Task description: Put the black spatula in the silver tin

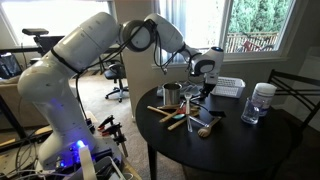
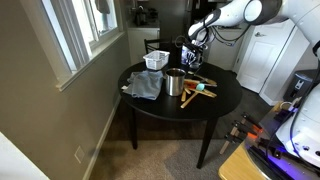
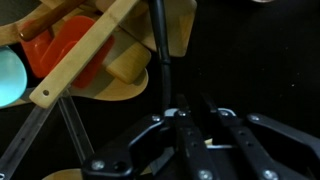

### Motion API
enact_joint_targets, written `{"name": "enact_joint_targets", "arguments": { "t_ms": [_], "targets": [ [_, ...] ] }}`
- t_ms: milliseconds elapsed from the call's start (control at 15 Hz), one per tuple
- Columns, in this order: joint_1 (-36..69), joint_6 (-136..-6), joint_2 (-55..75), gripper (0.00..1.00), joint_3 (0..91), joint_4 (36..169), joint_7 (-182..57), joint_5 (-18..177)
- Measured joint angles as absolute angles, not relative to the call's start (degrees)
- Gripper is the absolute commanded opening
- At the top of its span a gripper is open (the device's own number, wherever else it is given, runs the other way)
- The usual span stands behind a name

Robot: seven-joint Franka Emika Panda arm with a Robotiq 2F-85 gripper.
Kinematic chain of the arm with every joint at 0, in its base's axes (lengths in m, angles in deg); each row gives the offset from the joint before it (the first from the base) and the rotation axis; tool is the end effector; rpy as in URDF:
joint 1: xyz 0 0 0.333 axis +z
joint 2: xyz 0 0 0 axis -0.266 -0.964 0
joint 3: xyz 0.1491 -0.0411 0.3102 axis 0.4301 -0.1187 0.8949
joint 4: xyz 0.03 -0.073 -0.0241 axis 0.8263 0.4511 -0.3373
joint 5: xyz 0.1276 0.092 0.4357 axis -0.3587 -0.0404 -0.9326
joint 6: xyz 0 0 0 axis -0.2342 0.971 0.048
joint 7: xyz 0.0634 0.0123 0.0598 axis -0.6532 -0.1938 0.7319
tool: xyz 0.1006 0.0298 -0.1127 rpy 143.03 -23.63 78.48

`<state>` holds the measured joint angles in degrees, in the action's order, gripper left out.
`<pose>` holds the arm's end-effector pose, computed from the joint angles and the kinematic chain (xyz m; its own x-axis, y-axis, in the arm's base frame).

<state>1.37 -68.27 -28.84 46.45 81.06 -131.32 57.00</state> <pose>0.8258 -0.2192 0.1184 -0.1774 -0.9627 -0.2045 -0.9669 0.2092 -0.1459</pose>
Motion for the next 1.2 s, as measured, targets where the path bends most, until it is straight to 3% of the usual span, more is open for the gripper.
{"name": "enact_joint_targets", "arguments": {
  "t_ms": [533, 933, 1000, 1067, 1200],
  "targets": [
    [1.46, -67.21, -31.16, 1.00, 45.94, 81.25, -131.32, 57.00],
    [1.38, -67.11, -34.40, 1.00, 45.56, 79.81, -131.33, 57.00],
    [1.38, -67.02, -34.88, 0.94, 45.37, 79.43, -131.33, 57.00],
    [1.36, -66.85, -35.35, 0.74, 45.17, 79.11, -131.34, 57.00],
    [1.26, -66.59, -36.36, 0.60, 44.85, 78.36, -131.34, 57.00]
  ]
}}
